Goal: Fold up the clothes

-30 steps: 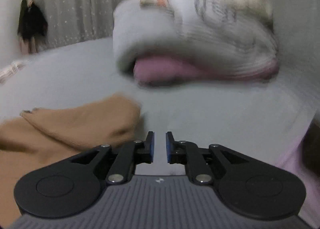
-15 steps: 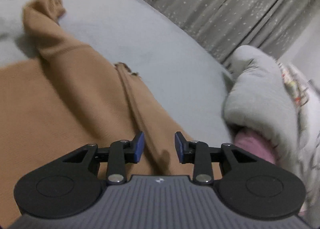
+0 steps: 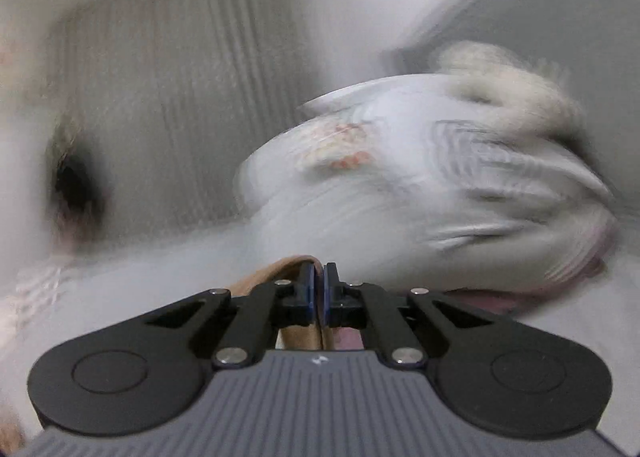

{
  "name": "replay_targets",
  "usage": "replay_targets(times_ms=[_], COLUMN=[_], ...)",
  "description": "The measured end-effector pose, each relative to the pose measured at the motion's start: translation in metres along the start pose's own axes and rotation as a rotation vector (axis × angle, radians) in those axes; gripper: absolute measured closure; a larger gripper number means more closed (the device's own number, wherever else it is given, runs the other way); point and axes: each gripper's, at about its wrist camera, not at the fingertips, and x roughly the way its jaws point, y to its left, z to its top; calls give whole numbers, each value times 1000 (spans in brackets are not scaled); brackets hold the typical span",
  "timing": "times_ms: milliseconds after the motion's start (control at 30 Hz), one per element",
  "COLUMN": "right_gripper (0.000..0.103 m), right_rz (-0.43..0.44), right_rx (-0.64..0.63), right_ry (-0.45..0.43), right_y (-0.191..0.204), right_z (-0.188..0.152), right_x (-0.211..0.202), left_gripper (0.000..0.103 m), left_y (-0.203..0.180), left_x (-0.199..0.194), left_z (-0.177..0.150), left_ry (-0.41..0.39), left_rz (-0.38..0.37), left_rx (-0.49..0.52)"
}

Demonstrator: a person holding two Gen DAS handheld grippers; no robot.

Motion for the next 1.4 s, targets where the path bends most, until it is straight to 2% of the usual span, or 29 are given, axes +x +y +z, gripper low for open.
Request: replay_targets(times_ms=[33,100,133,167,200,233,267,367,467,533,667,700,733,800,833,900,933,1033,1200,1267,1300,1333,1367,1400], right_gripper=[95,93,88,76,69,58,53,52,52,52,52,52,53,58,65,71,75,76,74,74,74,74,74,74], right_rz=[-76,-224,-186,-148,-109,-71,-32,85,202,281,440,445,475,498,517,544,584,703,677,667,662,657,651,646], right_rx=[55,163,156,150,143,137,130,110,88,73,42,48,73,5,-50,-147,-139,-116,-145,-157,-162,-168,-174,-180], right_ry=[26,80,130,180,231,281,331,480,628,727,920,917,915,920,921,912,889,819,845,855,860,865,870,875], right_y=[-21,-61,-65,-69,-73,-77,-81,-94,-106,-114,-131,-137,-113,-100,-88,-64,-59,-43,-47,-48,-49,-50,-50,-51], right_z=[2,5,-3,-11,-19,-26,-34,-58,-81,-97,-127,-127,-111,-119,-124,-128,-124,-111,-114,-116,-116,-117,-117,-118], right_x=[5,14,6,-1,-9,-16,-24,-46,-69,-84,-113,-108,-80,-89,-95,-104,-109,-123,-117,-114,-113,-112,-111,-110], left_gripper=[29,29,29,29,26,24,24,24,22,22,22,22,22,21,21,21,21,22,27,42,61,70,85,87], left_y=[1,-8,-13,-18,-23,-31,-39,-58,-63,-63,-55,-53,-51,-51,-54,-57,-57,-56,-51,-56,-58,-59,-59,-59], left_x=[3,0,-3,-6,-7,-11,-13,-16,-26,-34,-50,-52,-54,-58,-61,-63,-64,-64,-61,-61,-61,-60,-58,-56], left_z=[1,-3,-6,-10,-14,-22,-32,-59,-84,-94,-109,-113,-116,-123,-129,-140,-143,-153,-155,-157,-158,-159,-160,-161], left_ry=[1,51,81,110,128,170,213,312,308,320,369,371,371,365,359,373,386,391,398,392,389,391,398,403], left_rz=[-1,-6,-14,-34,-46,-60,-66,-66,-53,-69,-149,-160,-170,-180,-190,-242,-277,-341,-403,-394,-391,-383,-379,-383], left_rx=[2,32,45,62,75,109,147,265,347,366,334,319,303,286,283,261,241,223,165,207,217,236,239,230])
